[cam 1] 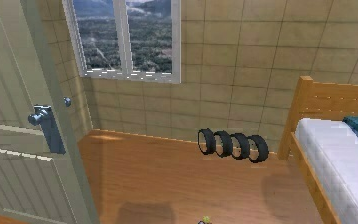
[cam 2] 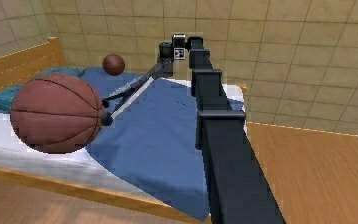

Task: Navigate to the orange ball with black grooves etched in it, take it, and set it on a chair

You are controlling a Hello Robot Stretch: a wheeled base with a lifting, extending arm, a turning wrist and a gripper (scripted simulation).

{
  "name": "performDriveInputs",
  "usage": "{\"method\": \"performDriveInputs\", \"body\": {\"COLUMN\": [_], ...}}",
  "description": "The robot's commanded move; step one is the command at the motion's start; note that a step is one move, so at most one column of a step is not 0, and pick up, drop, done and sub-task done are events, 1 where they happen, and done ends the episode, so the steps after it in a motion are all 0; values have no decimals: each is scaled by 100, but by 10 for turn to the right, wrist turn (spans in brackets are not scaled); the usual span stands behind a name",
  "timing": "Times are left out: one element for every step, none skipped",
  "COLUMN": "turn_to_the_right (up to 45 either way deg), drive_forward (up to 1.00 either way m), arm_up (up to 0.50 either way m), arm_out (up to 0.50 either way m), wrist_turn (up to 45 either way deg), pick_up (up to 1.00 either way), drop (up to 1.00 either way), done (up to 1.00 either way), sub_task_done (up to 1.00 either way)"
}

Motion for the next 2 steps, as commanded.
{"method": "performDriveInputs", "body": {"turn_to_the_right": [0, 0], "drive_forward": [0, 0], "arm_up": [0, 0], "arm_out": [0, -48], "wrist_turn": [-150, 0], "pick_up": [0, 0], "drop": [0, 0], "done": [0, 0], "sub_task_done": [0, 0]}}
